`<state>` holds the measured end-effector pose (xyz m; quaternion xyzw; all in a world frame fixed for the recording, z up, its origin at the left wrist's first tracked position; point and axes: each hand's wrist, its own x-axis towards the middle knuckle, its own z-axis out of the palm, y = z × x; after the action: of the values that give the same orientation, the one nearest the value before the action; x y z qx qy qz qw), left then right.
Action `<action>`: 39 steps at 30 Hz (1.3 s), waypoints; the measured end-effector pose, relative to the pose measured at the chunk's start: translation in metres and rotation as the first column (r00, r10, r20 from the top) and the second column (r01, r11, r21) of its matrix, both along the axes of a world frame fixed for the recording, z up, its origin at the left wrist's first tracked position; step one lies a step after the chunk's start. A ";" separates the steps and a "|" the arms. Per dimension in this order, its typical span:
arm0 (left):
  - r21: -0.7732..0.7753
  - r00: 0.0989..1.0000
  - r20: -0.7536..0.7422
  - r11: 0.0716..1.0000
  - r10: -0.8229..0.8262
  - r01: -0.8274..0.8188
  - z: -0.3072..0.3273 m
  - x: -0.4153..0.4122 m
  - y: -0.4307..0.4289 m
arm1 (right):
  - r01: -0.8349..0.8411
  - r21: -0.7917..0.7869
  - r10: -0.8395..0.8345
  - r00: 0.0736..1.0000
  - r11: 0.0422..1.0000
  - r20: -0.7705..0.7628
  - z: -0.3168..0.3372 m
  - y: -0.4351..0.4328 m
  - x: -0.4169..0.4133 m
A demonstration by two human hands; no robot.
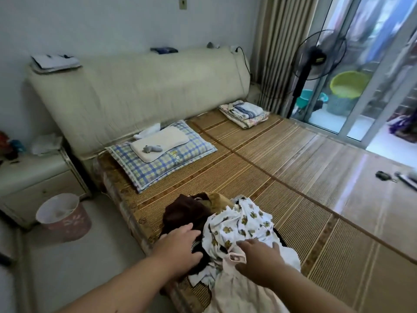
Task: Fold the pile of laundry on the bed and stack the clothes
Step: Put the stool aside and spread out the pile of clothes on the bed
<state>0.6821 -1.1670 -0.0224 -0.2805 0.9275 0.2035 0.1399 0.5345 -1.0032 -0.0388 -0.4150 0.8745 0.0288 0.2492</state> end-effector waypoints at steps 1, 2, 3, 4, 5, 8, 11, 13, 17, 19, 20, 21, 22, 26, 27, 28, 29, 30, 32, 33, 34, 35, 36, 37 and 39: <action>0.003 1.000 -0.004 1.000 -0.005 0.005 0.000 -0.009 -0.002 | 0.008 -0.002 -0.008 1.000 1.000 -0.002 0.001 -0.002 -0.008; 0.010 1.000 -0.005 1.000 -0.012 0.012 0.000 -0.018 -0.003 | 0.019 -0.001 -0.019 1.000 1.000 0.000 0.003 -0.003 -0.016; 0.016 1.000 -0.002 1.000 -0.022 0.022 0.000 -0.027 -0.004 | 0.031 0.000 -0.031 1.000 1.000 0.003 0.004 -0.003 -0.023; 0.020 0.999 0.005 0.999 -0.034 0.034 0.001 -0.033 -0.004 | 0.040 0.001 -0.040 0.999 0.999 0.003 0.003 -0.002 -0.027; 0.020 0.999 0.010 0.998 -0.054 0.054 0.001 -0.041 -0.005 | 0.056 -0.004 -0.056 0.998 0.998 0.004 0.002 -0.001 -0.033; 0.019 0.993 0.005 0.993 -0.119 0.119 0.002 -0.068 -0.010 | 0.129 -0.013 -0.129 0.992 0.992 0.010 -0.001 0.002 -0.047; 0.022 0.981 0.000 0.981 -0.192 0.191 0.000 -0.096 -0.015 | 0.206 -0.034 -0.206 0.979 0.978 0.012 -0.005 0.007 -0.058; 0.023 0.969 0.002 0.969 -0.246 0.246 -0.004 -0.116 -0.018 | 0.257 -0.030 -0.257 0.966 0.966 0.018 -0.005 0.009 -0.067; 0.012 0.923 -0.007 0.923 -0.385 0.385 -0.011 -0.155 -0.031 | 0.353 -0.014 -0.353 0.936 0.936 0.001 0.000 0.004 -0.081; 0.013 0.891 -0.017 0.891 -0.453 0.453 -0.014 -0.173 -0.042 | 0.405 -0.018 -0.405 0.914 0.914 -0.020 0.000 -0.003 -0.085; 0.013 0.871 -0.026 0.872 -0.490 0.490 -0.015 -0.182 -0.050 | 0.440 -0.023 -0.441 0.897 0.898 -0.025 -0.002 -0.009 -0.087; 0.010 0.850 -0.032 0.851 -0.525 0.526 -0.017 -0.190 -0.059 | 0.478 -0.032 -0.478 0.878 0.878 -0.025 -0.003 -0.016 -0.088; 0.006 0.825 -0.035 0.826 -0.564 0.564 -0.019 -0.198 -0.070 | 0.521 -0.043 -0.522 0.853 0.853 -0.021 -0.005 -0.025 -0.088; -0.023 0.729 -0.030 0.729 -0.684 0.684 -0.018 -0.222 -0.114 | 0.673 -0.092 -0.677 0.736 0.733 -0.015 -0.014 -0.064 -0.075; -0.025 0.707 -0.023 0.707 -0.707 0.707 -0.017 -0.226 -0.122 | 0.700 -0.087 -0.703 0.711 0.709 -0.009 -0.015 -0.073 -0.069; -0.027 0.688 -0.021 0.688 -0.725 0.725 -0.017 -0.229 -0.129 | 0.723 -0.080 -0.725 0.688 0.686 -0.002 -0.018 -0.082 -0.063; -0.031 0.676 -0.026 0.676 -0.737 0.736 -0.016 -0.232 -0.134 | 0.741 -0.081 -0.743 0.669 0.666 0.006 -0.019 -0.088 -0.058; -0.030 0.661 -0.034 0.662 -0.750 0.749 -0.016 -0.234 -0.138 | 0.762 -0.080 -0.763 0.646 0.643 0.015 -0.021 -0.094 -0.054; -0.017 0.631 -0.050 0.632 -0.774 0.775 -0.018 -0.234 -0.143 | 0.791 -0.087 -0.793 0.608 0.605 0.011 -0.020 -0.102 -0.045; -0.016 0.610 -0.053 0.611 -0.791 0.791 -0.018 -0.232 -0.143 | 0.801 -0.094 -0.804 0.594 0.591 0.002 -0.019 -0.103 -0.039; -0.018 0.593 -0.056 0.594 -0.804 0.804 -0.018 -0.229 -0.142 | 0.807 -0.100 -0.811 0.584 0.582 -0.007 -0.018 -0.102 -0.035; -0.022 0.579 -0.067 0.582 -0.812 0.813 -0.017 -0.226 -0.141 | 0.813 -0.103 -0.818 0.574 0.573 -0.018 -0.016 -0.099 -0.031; -0.024 0.573 -0.081 0.576 -0.816 0.817 -0.015 -0.222 -0.139 | 0.817 -0.104 -0.823 0.567 0.567 -0.032 -0.013 -0.096 -0.028; -0.027 0.570 -0.093 0.575 -0.816 0.818 -0.012 -0.218 -0.137 | 0.819 -0.101 -0.825 0.563 0.565 -0.047 -0.010 -0.092 -0.025; -0.041 0.566 -0.110 0.572 -0.817 0.819 -0.006 -0.211 -0.135 | 0.814 -0.093 -0.819 0.568 0.574 -0.081 -0.005 -0.085 -0.021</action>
<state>0.4714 -1.3018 -0.0289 0.1935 0.9570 0.1384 0.1660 0.5133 -1.0884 -0.0434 0.0320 0.9805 -0.0852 0.1744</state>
